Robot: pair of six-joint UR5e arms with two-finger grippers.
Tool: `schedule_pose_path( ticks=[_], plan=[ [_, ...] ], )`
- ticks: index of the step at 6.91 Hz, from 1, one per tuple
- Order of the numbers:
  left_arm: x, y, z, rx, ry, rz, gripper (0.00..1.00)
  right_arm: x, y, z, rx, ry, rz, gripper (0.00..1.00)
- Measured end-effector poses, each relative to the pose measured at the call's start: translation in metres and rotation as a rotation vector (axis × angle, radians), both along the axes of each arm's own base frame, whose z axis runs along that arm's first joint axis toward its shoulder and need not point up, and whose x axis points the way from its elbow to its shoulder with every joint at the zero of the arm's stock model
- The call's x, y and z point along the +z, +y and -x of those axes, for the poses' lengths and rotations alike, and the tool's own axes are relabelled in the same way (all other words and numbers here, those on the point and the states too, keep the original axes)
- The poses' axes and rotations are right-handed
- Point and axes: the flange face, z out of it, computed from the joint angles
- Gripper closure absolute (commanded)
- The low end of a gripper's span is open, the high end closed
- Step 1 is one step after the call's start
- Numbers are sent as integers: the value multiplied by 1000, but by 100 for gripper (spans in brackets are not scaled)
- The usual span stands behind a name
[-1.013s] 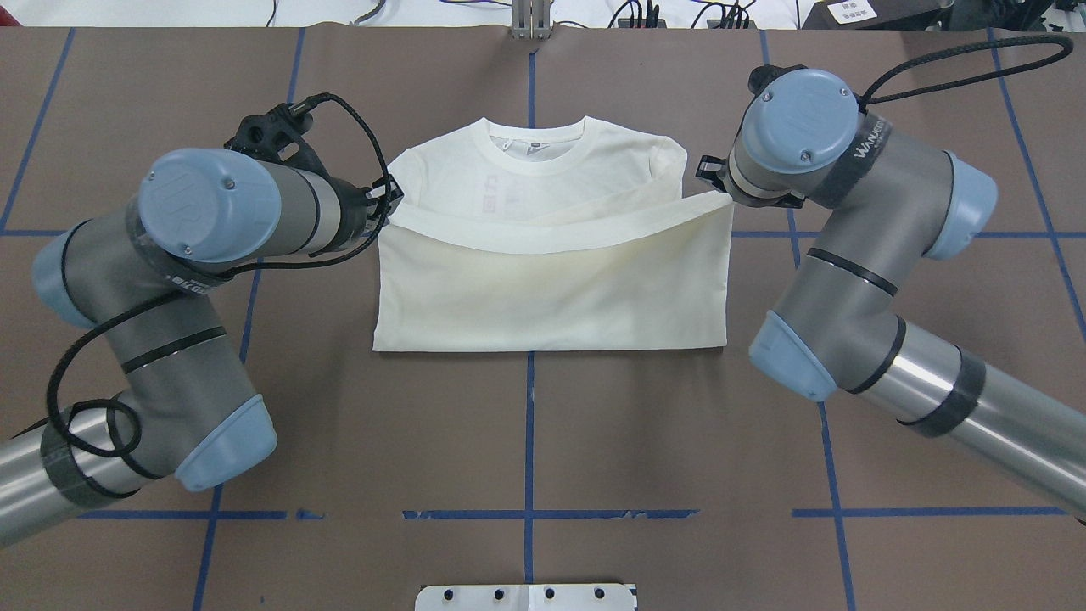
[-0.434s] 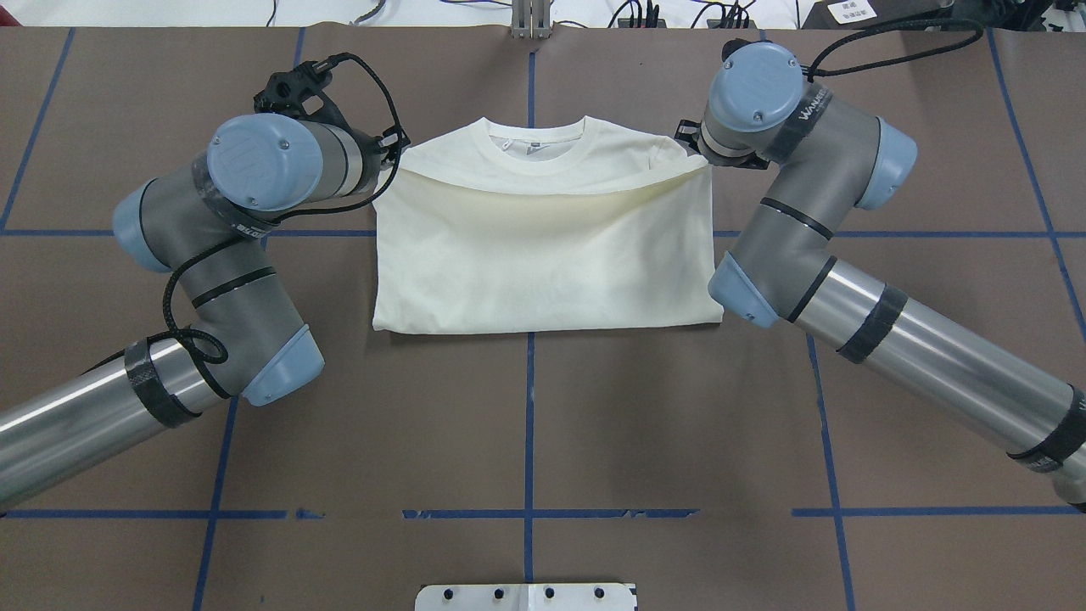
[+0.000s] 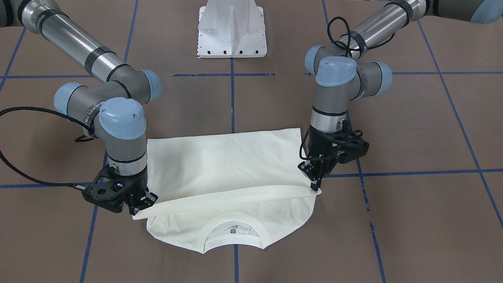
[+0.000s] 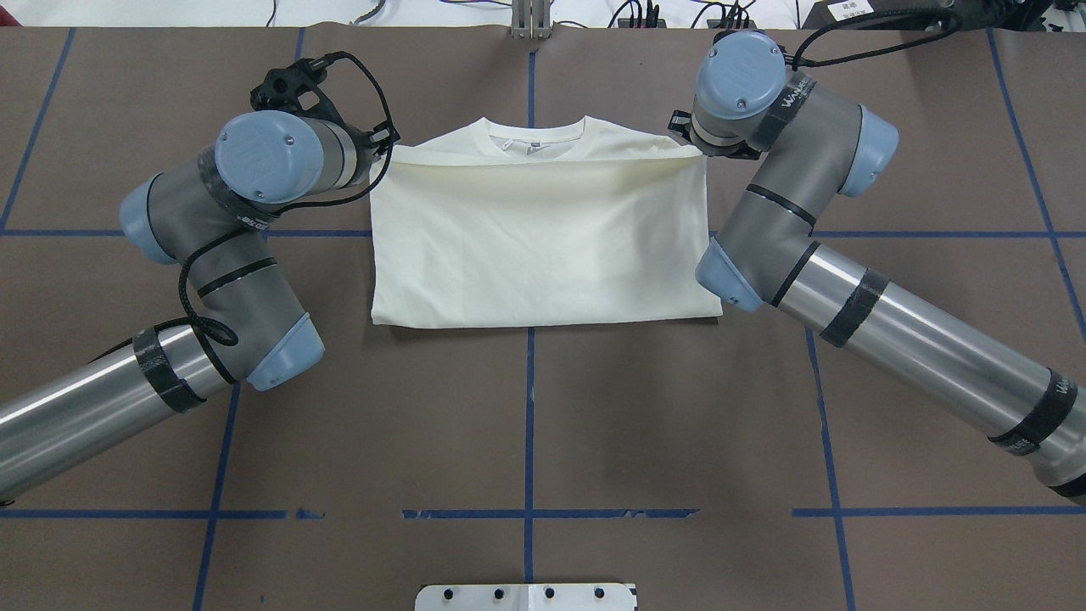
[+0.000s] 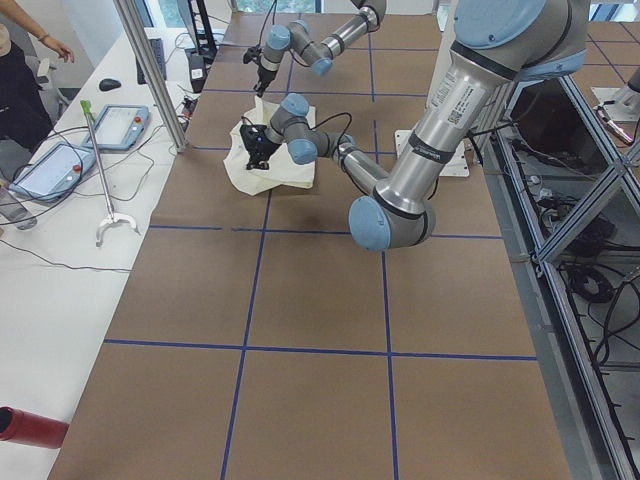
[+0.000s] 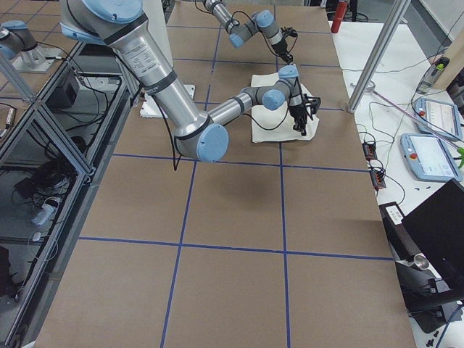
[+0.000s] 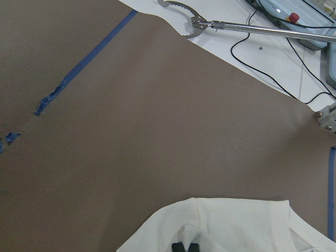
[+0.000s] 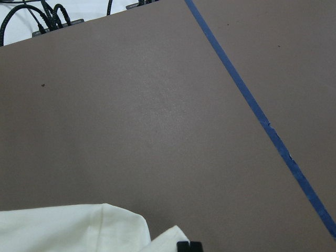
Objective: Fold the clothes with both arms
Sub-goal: 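Release the hem with both grippers and raise them above the folded shirt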
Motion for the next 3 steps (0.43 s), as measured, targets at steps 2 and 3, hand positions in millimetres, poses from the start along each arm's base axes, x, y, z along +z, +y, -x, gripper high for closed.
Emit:
schedule_pose_path(
  ticks=[2, 3],
  plan=[
    [14, -6, -5, -1, 10, -8, 85, 4, -2, 3, 2, 7, 1, 100],
    [21, -8, -8, -1, 19, -15, 82, 9, -4, 7, 3, 4, -5, 100]
  ],
)
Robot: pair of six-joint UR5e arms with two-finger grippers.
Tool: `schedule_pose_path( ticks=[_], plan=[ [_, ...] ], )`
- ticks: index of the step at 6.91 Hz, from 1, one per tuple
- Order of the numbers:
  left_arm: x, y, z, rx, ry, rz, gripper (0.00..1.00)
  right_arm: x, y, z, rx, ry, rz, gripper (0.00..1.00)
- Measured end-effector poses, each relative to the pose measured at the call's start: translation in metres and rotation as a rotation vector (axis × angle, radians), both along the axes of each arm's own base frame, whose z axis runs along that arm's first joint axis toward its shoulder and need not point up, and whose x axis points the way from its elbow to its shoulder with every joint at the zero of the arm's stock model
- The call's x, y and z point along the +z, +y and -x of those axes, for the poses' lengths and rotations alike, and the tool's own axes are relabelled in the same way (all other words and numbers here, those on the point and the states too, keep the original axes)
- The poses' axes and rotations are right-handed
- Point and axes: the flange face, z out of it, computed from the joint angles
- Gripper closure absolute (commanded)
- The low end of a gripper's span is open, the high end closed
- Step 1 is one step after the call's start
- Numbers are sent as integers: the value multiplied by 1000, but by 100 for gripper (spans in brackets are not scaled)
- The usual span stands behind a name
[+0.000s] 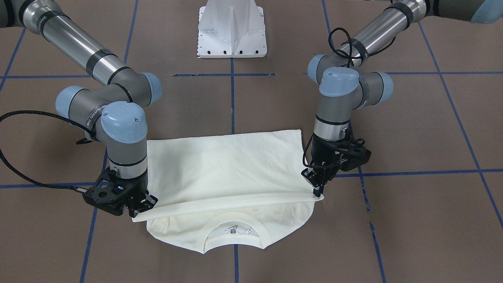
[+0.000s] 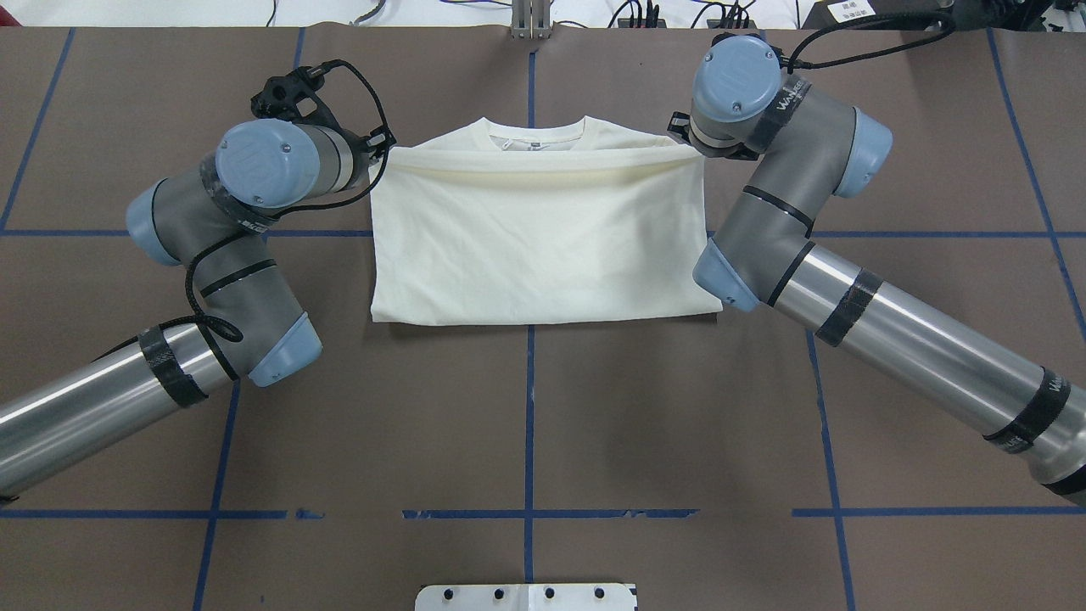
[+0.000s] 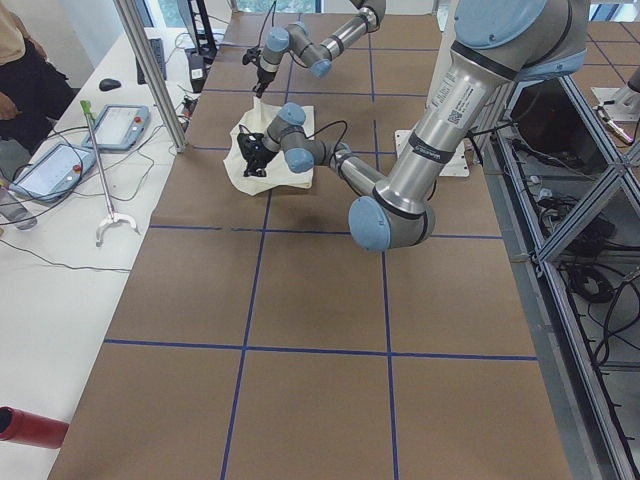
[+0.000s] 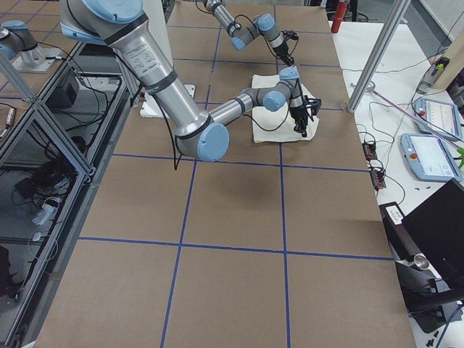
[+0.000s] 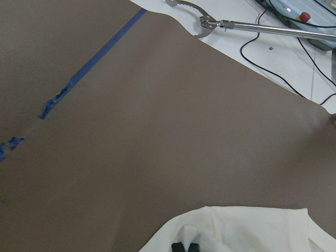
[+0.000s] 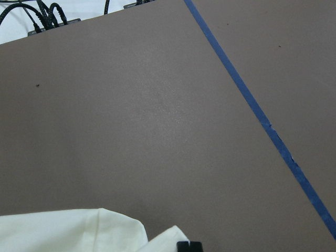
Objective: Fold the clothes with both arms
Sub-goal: 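Release the hem with both grippers and raise them above the folded shirt, then lower the right gripper to the folded shirt's side edge nearest it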
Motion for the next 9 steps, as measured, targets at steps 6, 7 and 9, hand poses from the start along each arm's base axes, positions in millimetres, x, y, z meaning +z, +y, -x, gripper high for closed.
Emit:
schedule_pose_path(
  ticks=[6, 7, 9],
  plan=[
    [2, -3, 2, -1, 18, -8, 62, -17, 6, -4, -12, -83, -37, 61],
    [-6, -1, 6, -2, 31, -18, 61, -21, 29, -16, -23, -137, -31, 54],
    [-14, 3, 10, -2, 49, -28, 61, -12, 110, -39, -4, -253, 30, 42]
  ],
)
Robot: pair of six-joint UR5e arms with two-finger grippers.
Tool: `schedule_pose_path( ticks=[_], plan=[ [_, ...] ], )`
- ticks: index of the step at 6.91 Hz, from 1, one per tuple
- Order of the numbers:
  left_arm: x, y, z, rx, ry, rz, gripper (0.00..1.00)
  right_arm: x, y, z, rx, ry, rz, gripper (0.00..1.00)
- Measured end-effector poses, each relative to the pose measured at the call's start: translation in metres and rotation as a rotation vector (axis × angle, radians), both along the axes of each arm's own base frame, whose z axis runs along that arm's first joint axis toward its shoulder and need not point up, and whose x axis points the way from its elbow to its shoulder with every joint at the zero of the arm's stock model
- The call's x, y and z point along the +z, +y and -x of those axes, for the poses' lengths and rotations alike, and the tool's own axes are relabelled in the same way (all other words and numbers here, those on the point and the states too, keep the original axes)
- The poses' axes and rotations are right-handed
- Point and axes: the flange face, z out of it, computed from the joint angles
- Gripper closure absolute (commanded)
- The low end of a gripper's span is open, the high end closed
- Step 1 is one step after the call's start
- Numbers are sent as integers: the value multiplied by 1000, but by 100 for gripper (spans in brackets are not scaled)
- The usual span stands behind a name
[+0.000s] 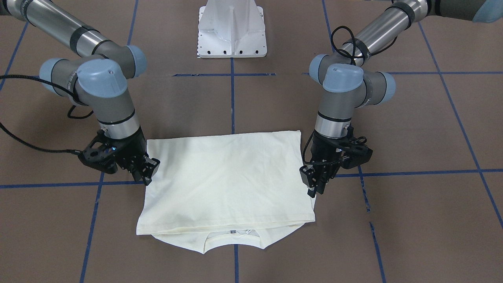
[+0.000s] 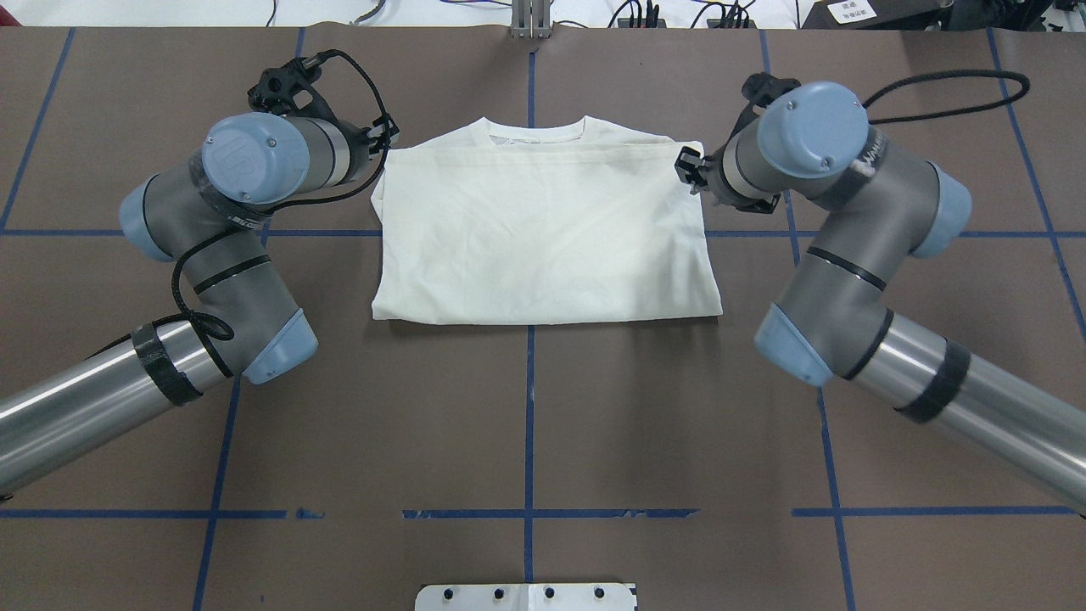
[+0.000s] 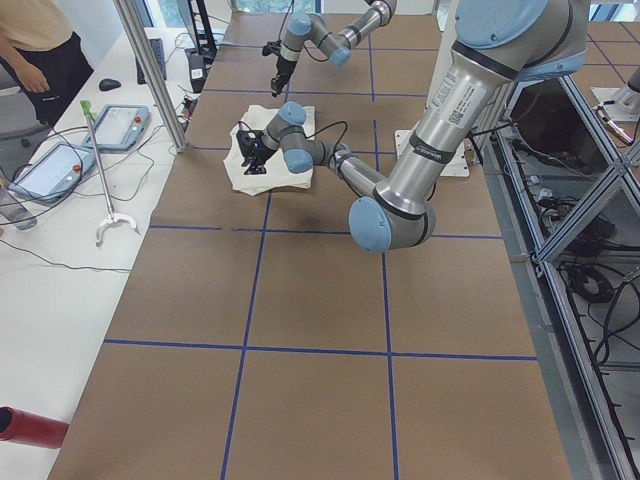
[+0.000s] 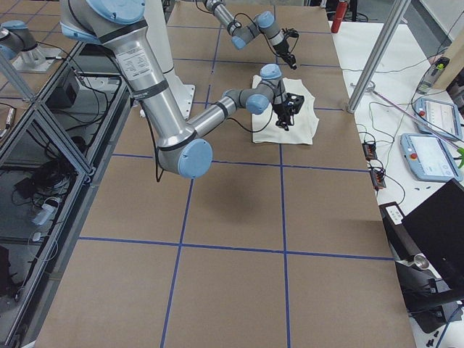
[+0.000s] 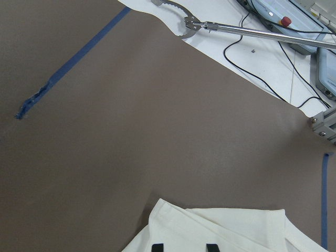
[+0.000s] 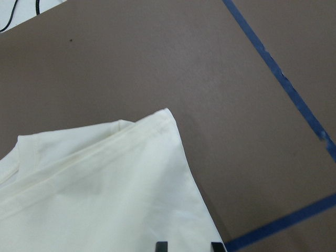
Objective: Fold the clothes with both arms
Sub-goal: 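Lower the right gripper to the folded shirt's side edge nearest it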
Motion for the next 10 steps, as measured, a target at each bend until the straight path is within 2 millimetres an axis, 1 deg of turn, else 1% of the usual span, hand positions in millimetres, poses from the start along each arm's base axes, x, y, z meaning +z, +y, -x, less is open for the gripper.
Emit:
schedule_pose_path(
  ticks=[1, 2, 3, 4, 6, 8, 9, 10],
  plan=[
    [0, 1, 0, 1, 1, 0, 61, 13, 32, -4, 31, -40, 70, 38],
    [-1, 1, 1, 1, 1, -1, 61, 25, 53, -1, 77, -71, 153, 38],
    [-1, 1, 1, 1, 1, -1, 61, 29, 65, 6, 115, -97, 218, 38],
    [-1, 1, 0, 1, 1, 0, 61, 30, 71, 12, 138, -115, 257, 34],
    [-7, 2, 1, 1, 10, -5, 61, 31, 79, 21, 152, -123, 286, 29],
    [-19, 7, 6, 2, 29, -20, 61, 31, 86, 28, 164, -130, 302, 29],
    [-22, 7, 6, 2, 34, -23, 61, 29, 90, 33, 173, -136, 312, 23],
    [-24, 8, 7, 1, 37, -24, 61, 30, 94, 37, 175, -137, 318, 24]
  ],
)
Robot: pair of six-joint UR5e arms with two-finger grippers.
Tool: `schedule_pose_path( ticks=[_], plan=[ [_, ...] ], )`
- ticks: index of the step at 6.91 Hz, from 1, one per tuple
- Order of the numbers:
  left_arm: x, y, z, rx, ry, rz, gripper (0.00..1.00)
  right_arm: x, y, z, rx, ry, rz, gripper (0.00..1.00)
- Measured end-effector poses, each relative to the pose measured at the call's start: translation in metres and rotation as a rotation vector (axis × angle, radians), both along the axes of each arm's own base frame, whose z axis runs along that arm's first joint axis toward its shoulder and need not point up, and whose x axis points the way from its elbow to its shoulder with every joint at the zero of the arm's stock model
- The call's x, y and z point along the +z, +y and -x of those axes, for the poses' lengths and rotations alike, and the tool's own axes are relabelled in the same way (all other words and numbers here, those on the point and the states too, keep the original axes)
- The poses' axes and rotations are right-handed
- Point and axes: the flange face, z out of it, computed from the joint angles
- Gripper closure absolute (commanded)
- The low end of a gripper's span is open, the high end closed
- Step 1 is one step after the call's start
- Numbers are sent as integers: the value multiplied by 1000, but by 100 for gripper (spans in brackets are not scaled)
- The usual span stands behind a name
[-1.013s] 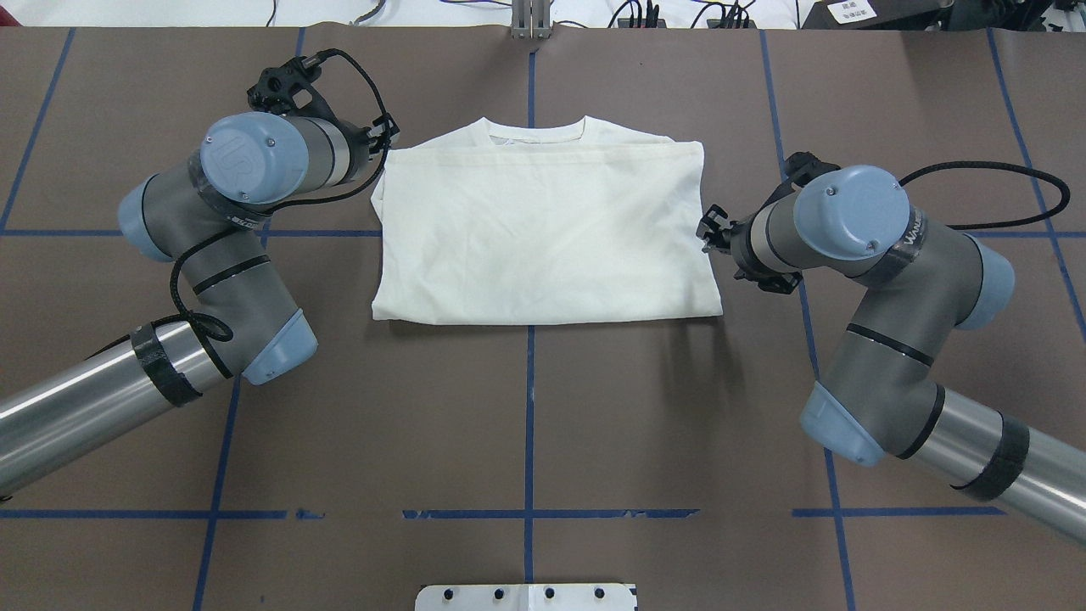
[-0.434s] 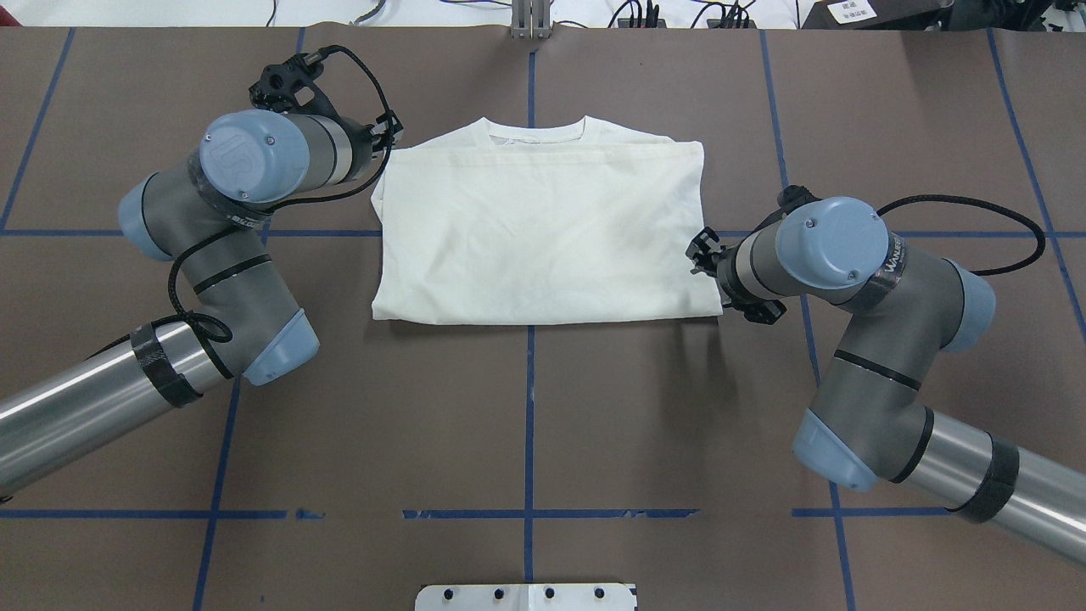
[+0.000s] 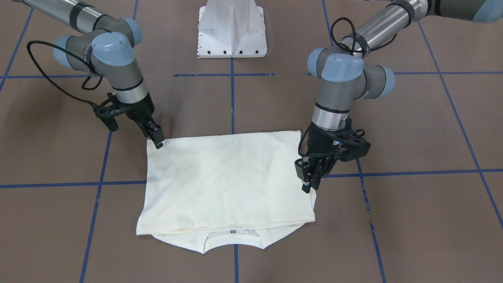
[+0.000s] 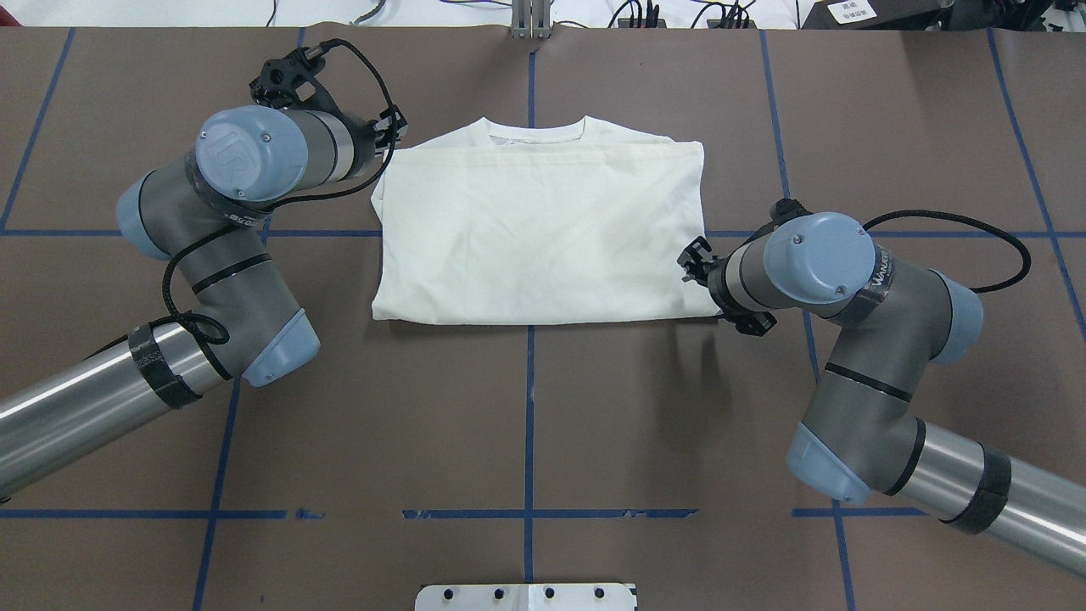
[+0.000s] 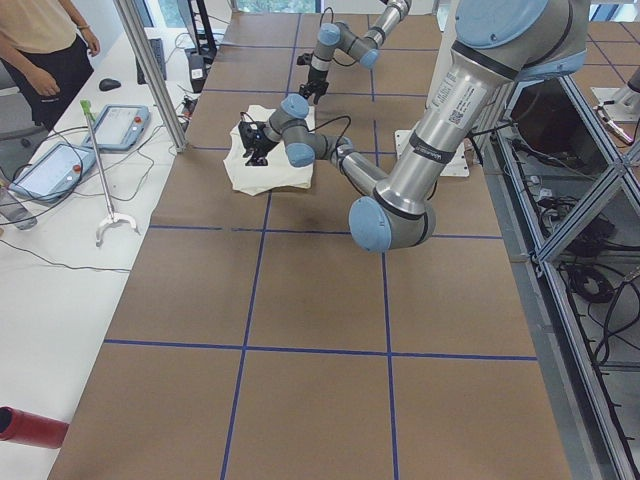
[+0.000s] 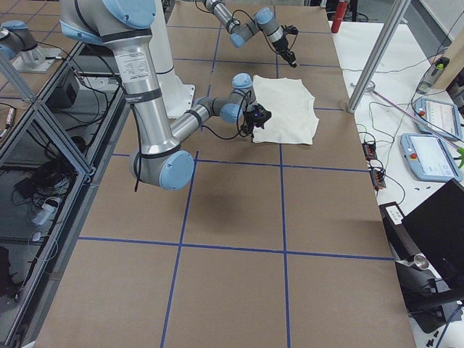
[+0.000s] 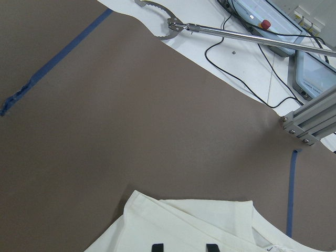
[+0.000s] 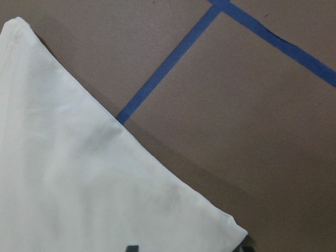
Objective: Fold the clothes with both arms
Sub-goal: 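Lower the right gripper to the folded shirt's side edge nearest it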
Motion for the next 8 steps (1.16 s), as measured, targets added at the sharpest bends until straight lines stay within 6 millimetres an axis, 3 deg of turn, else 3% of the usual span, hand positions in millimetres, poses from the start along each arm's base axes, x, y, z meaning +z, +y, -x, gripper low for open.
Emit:
schedule_pose_path(
  ticks=[5, 6, 7, 8],
  plan=[
    [-2, 0, -1, -6, 5, 11, 61, 21, 3, 12, 13, 41, 19, 24],
    [-2, 0, -1, -6, 5, 12, 61, 24, 3, 12, 16, 48, 18, 49],
    [-2, 0, -1, -6, 5, 12, 61, 24, 2, 13, 19, 50, 16, 99],
    [-3, 0, -1, -6, 5, 11, 61, 23, 2, 13, 21, 49, 16, 100]
  ],
)
